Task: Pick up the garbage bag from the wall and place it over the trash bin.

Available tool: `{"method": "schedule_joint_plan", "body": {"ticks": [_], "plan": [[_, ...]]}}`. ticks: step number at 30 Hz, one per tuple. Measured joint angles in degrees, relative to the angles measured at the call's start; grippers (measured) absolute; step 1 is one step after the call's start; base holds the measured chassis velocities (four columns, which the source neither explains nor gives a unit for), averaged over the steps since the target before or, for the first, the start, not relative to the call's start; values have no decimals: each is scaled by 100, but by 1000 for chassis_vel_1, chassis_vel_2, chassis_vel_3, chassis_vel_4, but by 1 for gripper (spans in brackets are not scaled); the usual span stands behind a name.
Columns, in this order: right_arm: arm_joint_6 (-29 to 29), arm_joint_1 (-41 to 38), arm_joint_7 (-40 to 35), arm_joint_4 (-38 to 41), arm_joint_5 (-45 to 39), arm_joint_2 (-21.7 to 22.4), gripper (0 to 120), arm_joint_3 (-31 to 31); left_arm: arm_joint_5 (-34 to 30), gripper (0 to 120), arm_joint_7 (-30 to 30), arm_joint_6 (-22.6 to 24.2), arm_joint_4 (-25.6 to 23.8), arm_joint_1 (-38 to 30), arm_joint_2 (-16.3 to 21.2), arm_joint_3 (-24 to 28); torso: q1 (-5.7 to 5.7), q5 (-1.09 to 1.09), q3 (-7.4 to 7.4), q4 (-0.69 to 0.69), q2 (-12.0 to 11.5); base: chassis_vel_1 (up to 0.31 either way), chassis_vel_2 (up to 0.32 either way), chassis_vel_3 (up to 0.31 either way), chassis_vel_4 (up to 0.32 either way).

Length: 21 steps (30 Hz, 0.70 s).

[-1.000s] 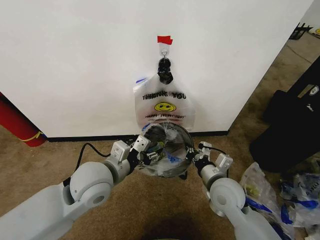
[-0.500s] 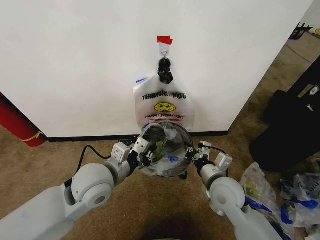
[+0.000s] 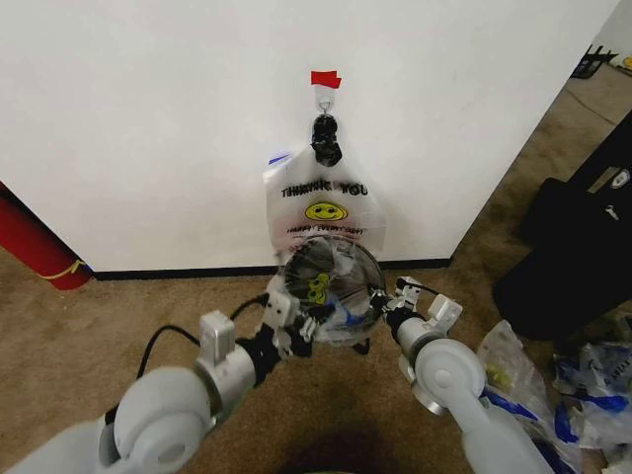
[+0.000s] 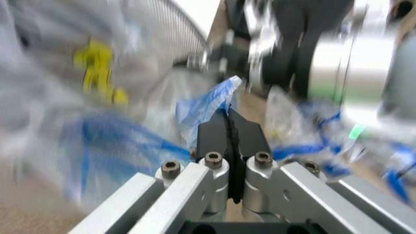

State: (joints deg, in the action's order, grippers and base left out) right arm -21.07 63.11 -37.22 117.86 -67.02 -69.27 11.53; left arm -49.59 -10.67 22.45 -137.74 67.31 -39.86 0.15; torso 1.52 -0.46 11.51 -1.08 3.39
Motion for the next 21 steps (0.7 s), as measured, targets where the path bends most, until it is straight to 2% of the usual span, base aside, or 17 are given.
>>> {"method": "schedule_joint_plan", "body": {"ticks": [3,6,15,21], "plan": [[-13,-14,-77,17,-129,43,0,36,1042,0,349,-203,336,306,16,51,0,1,0,-2,0,0,0,0,0],[-24,-9,-109,57,-217,101,0,85,1546,0,501,-326,605,473,16,99,0,0,0,-2,0,0,0,0,0],[-52,15,-170,190,-371,186,0,151,2311,0,591,-546,1408,477,-260,405,0,0,1,-2,0,0,0,0,0],[-185,91,-191,357,-518,227,0,166,2578,0,490,-627,2060,38,-600,628,1,0,1,-2,0,0,0,0,0]]}}
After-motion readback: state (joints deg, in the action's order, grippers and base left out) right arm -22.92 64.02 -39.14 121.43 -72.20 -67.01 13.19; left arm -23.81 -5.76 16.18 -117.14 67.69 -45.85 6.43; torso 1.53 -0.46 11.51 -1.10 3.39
